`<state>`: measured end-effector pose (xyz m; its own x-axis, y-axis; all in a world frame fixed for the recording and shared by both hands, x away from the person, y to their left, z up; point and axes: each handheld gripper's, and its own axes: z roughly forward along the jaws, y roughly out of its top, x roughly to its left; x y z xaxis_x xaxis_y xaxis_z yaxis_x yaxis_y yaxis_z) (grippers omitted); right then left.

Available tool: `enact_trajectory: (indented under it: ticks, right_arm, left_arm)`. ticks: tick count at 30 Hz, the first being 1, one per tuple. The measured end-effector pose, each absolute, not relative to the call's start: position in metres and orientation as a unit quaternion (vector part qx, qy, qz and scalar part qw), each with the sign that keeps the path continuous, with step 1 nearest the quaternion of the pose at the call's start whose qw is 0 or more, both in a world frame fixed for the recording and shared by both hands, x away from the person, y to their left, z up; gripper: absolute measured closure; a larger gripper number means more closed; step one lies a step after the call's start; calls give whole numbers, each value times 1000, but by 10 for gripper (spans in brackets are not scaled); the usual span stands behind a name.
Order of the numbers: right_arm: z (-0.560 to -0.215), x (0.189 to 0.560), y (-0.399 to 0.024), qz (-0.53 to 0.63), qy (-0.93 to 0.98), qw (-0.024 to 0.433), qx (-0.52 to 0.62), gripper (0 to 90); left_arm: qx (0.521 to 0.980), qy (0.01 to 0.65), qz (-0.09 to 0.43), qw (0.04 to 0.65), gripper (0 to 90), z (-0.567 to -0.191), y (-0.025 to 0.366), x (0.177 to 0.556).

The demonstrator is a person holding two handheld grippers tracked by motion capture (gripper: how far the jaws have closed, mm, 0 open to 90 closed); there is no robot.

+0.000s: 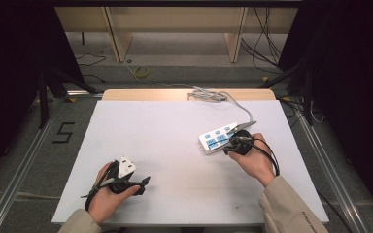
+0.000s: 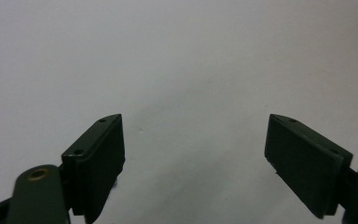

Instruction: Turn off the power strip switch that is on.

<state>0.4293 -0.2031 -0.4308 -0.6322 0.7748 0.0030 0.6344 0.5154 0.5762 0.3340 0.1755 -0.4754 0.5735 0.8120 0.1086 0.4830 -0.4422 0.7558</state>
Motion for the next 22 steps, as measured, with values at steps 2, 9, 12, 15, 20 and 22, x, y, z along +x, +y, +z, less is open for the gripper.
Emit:
enact_trajectory:
  ticks: [2, 9, 12, 15, 20, 22]
  right_arm:
    - [-432, 426, -204, 280, 860, 125, 408, 831]
    - [-436, 412, -207, 295, 857, 122, 404, 797]
    - [-437, 407, -208, 300, 856, 120, 404, 784]
    - [-440, 402, -209, 304, 855, 122, 401, 768]
    - [-441, 396, -211, 311, 852, 119, 404, 733]
    - [-441, 395, -212, 315, 851, 117, 403, 722]
  left_arm:
    - [815, 397, 237, 349, 198, -476, 175, 334]
    - [815, 397, 236, 349, 197, -476, 175, 334]
    - [815, 397, 236, 349, 197, -476, 175, 334]
    - [816, 397, 236, 348, 197, -475, 175, 334]
    - [817, 397, 234, 347, 197, -476, 175, 335]
    - [816, 398, 234, 347, 197, -476, 175, 336]
